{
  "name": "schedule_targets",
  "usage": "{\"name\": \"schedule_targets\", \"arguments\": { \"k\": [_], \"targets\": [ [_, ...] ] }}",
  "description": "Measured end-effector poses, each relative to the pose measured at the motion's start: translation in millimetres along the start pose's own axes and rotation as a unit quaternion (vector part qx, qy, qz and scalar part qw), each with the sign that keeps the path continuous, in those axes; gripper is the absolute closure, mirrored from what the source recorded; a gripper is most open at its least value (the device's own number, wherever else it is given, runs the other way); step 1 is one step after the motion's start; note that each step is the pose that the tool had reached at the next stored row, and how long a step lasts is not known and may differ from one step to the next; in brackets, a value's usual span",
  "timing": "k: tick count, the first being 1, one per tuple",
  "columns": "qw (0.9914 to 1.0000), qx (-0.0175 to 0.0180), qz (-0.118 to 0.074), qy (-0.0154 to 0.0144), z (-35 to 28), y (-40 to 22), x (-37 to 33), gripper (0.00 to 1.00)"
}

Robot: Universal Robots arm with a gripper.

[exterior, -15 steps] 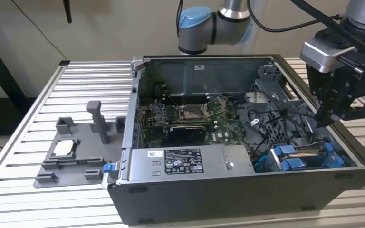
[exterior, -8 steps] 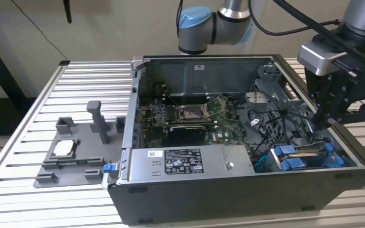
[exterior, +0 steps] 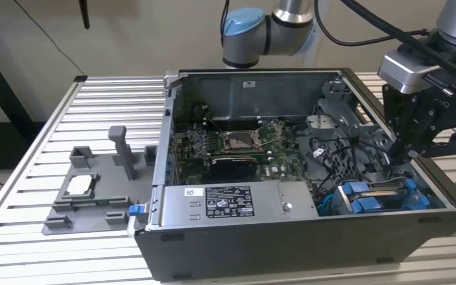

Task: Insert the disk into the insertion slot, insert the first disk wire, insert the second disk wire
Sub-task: 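Insert the first disk wire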

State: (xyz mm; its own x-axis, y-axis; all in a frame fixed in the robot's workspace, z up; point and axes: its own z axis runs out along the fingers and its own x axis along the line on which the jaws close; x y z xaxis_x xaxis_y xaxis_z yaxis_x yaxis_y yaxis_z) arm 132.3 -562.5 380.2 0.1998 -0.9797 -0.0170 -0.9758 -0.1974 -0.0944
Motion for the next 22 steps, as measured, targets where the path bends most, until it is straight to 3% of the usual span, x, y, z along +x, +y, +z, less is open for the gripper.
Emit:
{"name": "schedule_targets", "arguments": {
  "k": [2,5,10,16,18,20,22],
  "targets": [
    [0.99997,-0.0071,0.0,-0.0015,1.7,-3.5,0.7,0.81],
    [0.9999,-0.0137,0.002,-0.0027,4.6,-6.0,1.4,0.81],
    [0.99955,-0.0162,0.025,-0.0014,10.3,-5.5,1.4,0.81],
    [0.99809,-0.0167,0.059,0.0002,16.6,-5.0,1.5,0.81],
    [0.99751,-0.0161,0.069,-0.0023,17.5,-4.9,1.6,0.81],
    [0.99733,-0.0163,0.071,-0.007,18.4,-5.4,1.7,0.81],
    [0.99719,-0.0197,0.071,-0.0122,19.3,-8.2,2.5,0.81]
  ]
}}
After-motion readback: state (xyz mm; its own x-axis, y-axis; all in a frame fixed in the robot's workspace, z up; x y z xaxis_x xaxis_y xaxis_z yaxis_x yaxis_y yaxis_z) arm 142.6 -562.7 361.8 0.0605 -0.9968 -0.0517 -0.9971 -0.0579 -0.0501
